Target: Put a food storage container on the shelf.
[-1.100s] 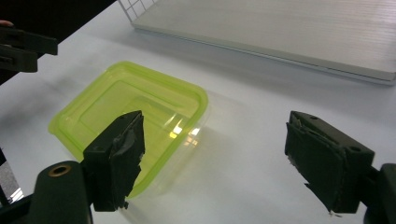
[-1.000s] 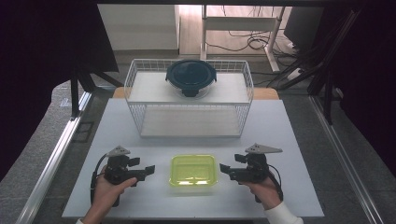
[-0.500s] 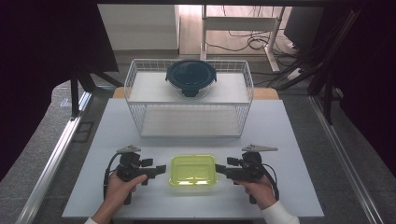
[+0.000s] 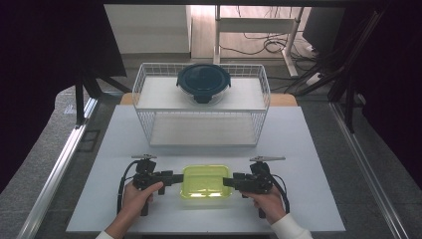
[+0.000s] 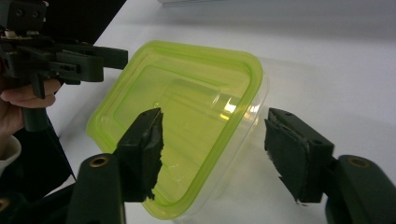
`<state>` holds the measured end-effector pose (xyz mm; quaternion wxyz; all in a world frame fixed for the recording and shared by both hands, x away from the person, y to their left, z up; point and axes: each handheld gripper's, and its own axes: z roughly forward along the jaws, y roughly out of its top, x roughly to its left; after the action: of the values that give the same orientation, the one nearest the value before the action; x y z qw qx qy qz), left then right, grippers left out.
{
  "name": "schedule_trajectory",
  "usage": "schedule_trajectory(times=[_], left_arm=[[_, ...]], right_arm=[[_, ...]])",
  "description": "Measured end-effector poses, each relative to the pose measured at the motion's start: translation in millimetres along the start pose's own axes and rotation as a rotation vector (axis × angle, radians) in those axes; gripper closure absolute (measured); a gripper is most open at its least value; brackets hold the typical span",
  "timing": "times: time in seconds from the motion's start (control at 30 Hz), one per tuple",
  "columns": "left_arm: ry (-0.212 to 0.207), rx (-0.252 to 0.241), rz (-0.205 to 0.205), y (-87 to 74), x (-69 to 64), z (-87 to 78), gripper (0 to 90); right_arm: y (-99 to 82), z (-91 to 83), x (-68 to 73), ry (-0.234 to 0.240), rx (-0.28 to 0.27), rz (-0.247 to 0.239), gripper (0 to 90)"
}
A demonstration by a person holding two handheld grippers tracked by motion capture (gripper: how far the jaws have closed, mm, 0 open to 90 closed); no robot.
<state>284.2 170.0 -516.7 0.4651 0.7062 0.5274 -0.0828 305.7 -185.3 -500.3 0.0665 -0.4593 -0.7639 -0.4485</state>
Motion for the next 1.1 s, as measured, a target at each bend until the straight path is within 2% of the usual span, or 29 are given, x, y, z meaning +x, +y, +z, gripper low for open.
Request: schedule_trajectory(times=[0.1,0.2,0.27,0.37,0.53,0.6,0.63,0.67,0.7,0.83,0.93,1.1], left_arm=[[-0.016,0.003,-0.012,-0.6,-0.2,2.4,36.1],[-0.074,0.014,-0.059,-2.2,3.5,5.2,38.3],[-0.075,0.03,-0.059,-3.3,4.1,7.5,40.2],[-0.099,0.042,-0.083,-4.5,5.7,10.0,42.8],[-0.13,0.052,-0.114,-5.8,9.0,12.2,52.7],[-0.173,0.057,-0.143,-6.7,9.0,15.0,58.3],[-0.174,0.064,-0.145,-7.1,8.3,16.1,60.5],[-0.153,0.067,-0.143,-7.8,7.0,17.4,61.5],[-0.151,0.068,-0.147,-8.3,7.3,17.7,63.4],[-0.169,0.048,-0.186,-8.9,9.8,14.9,70.8],[-0.153,0.038,-0.171,-8.9,7.4,11.0,72.1],[-0.15,0.019,-0.129,-9.1,2.2,7.2,73.5]], right_arm=[[-1.3,1.6,-2.2,0.007,0.002,0.023,41.1],[-2.4,2.5,-3.4,0.013,0.006,0.025,43.9],[-3.2,3.6,-3.8,0.023,0.012,0.031,46.8],[-4.5,4.9,-4.6,0.034,0.021,0.048,49.1],[-6.6,4.7,-8.9,0.063,0.027,0.088,55.7],[-7.3,5.2,-9.9,0.074,0.029,0.101,60.1],[-7.7,5.9,-10.8,0.082,0.033,0.104,62.8],[-8.0,6.5,-11.0,0.087,0.038,0.117,65.0],[-8.7,6.7,-11.2,0.076,0.037,0.126,68.1],[-9.8,4.7,-11.7,0.083,0.033,0.151,72.8],[-9.4,2.5,-7.9,0.092,0.022,0.144,75.3],[-8.6,-2.5,-4.5,0.091,0.007,0.12,77.8]])
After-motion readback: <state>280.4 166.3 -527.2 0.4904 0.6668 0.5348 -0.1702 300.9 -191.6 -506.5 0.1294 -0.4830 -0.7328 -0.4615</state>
